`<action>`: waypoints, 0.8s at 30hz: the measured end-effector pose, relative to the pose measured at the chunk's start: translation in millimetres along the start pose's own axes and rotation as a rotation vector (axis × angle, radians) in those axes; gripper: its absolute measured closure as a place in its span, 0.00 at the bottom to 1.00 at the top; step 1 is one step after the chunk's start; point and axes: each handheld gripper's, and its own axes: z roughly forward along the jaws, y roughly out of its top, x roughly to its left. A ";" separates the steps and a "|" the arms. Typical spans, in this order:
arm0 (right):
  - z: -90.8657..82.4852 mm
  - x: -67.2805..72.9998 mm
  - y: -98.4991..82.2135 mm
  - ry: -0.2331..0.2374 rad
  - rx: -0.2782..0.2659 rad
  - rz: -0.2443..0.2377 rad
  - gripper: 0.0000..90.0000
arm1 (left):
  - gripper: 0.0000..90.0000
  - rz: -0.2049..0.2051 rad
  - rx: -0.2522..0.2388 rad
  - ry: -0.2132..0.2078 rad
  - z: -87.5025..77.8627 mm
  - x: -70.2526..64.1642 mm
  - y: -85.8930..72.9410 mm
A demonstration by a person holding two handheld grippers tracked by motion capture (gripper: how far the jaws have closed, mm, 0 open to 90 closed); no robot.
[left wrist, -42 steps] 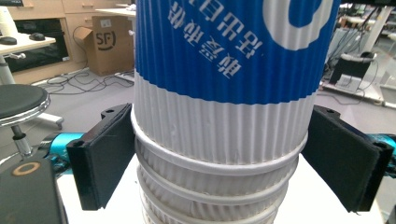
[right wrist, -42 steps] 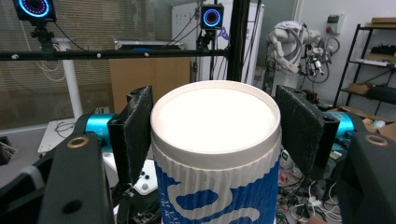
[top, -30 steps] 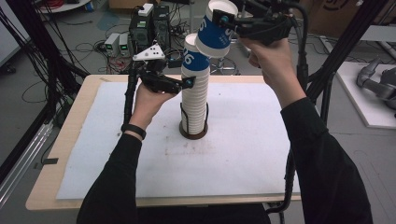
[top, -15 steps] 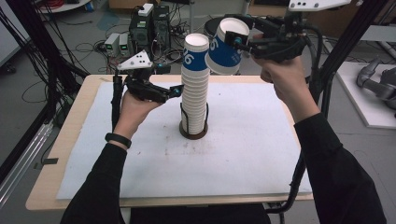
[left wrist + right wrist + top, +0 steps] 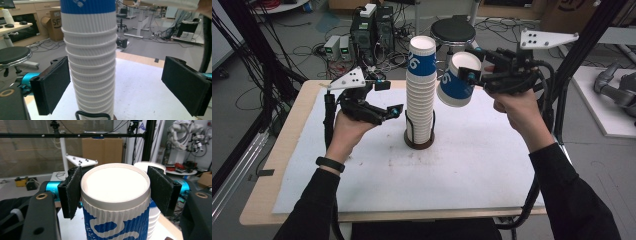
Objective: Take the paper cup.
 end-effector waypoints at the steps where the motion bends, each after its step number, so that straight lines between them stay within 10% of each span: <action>1: -0.6 0.0 -4.7 0.003 -0.002 0.007 0.35 | 0.09 -0.007 0.009 -0.009 0.2 -1.7 -1.9; 24: -8.0 7.6 -67.3 0.015 0.064 0.049 0.35 | 0.09 -0.002 0.026 -0.056 -5.4 -30.3 -38.1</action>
